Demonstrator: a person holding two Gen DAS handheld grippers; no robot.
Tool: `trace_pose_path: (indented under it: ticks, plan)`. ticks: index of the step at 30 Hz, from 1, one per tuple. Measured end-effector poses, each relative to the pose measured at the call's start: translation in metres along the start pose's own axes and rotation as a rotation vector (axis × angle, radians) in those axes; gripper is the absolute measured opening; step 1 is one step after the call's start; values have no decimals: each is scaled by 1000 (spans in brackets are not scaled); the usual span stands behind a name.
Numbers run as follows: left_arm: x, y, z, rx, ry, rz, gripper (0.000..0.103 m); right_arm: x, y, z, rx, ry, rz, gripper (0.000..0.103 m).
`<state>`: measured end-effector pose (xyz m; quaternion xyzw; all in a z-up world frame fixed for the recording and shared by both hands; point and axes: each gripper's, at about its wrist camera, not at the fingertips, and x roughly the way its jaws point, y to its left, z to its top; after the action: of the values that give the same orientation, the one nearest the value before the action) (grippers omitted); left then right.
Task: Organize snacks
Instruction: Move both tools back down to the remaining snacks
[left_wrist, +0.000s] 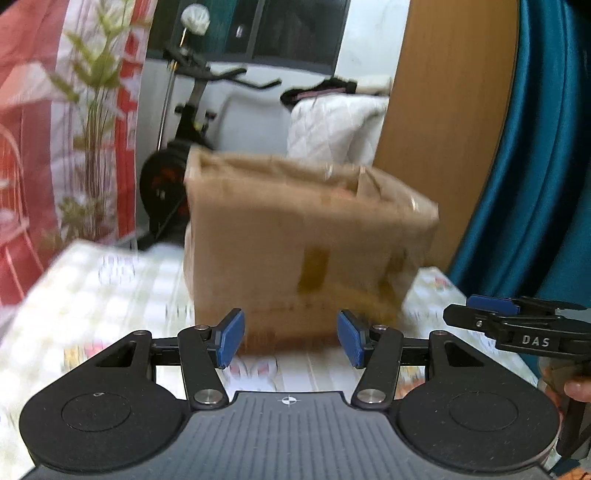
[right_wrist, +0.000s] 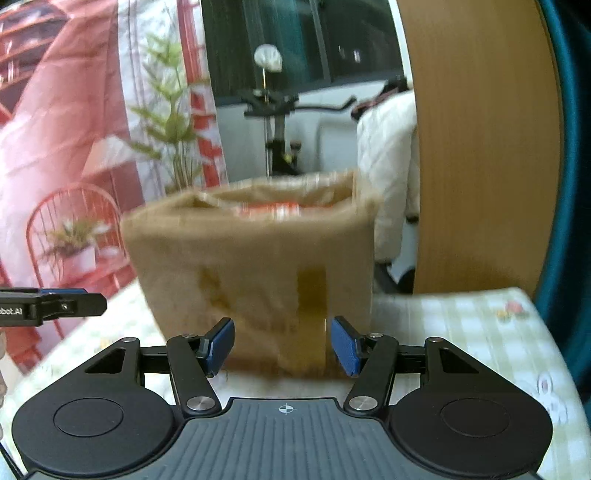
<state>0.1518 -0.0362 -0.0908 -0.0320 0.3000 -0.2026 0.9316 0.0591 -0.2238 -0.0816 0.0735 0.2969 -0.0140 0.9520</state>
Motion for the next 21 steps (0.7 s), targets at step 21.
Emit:
trace_pose_path:
  ticks: [21]
  plan:
    - [10, -21, -108, -77, 263, -92, 58, -33, 24, -108, -168, 319, 98, 54]
